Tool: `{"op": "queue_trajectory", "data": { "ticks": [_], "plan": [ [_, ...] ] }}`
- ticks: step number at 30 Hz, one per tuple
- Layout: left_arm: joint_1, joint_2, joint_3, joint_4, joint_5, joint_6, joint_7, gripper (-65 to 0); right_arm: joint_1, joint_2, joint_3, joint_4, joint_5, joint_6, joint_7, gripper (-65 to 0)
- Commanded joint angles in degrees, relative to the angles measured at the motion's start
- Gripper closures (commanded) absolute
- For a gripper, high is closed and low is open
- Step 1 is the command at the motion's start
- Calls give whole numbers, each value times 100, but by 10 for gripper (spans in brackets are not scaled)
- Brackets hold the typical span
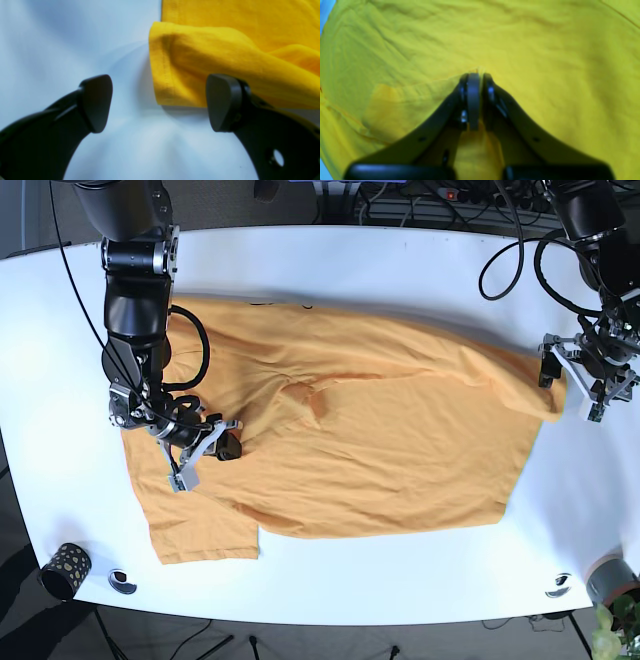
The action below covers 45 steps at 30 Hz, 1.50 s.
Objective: Fold the T-shirt properly
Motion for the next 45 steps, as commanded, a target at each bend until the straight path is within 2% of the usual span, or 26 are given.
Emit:
{"op": "queue_trajectory", "data": {
  "ticks": [1, 7, 12, 18, 25, 32, 45],
  "plan": [
    [-98, -111, -31, 100, -47, -10, -83, -547, 166, 61, 17, 113, 94, 56, 142, -6],
    [-107, -111, -31, 100, -47, -10, -83, -547, 157, 88, 35, 236, 147, 65, 124, 0],
    [-107, -111, -31, 100, -47, -10, -83, -547, -54, 149, 97, 1124, 147, 38, -157, 0],
    [-98, -111, -31, 100, -47, -10, -83, -547, -195, 272, 483, 1775, 130, 30, -579, 0],
    [-116, -111, -22, 100, -47, -1, -83, -547, -195, 281, 879, 1906, 103, 47, -772, 0],
    [-125, -111, -22, 92, -47, 16, -83, -547, -168, 290, 941, 1889, 77, 30, -746, 0],
    [-125, -111, -22, 74, -47, 25, -83, -547, -54, 290, 1187, 1889, -741, 30, -465, 0]
  ]
}}
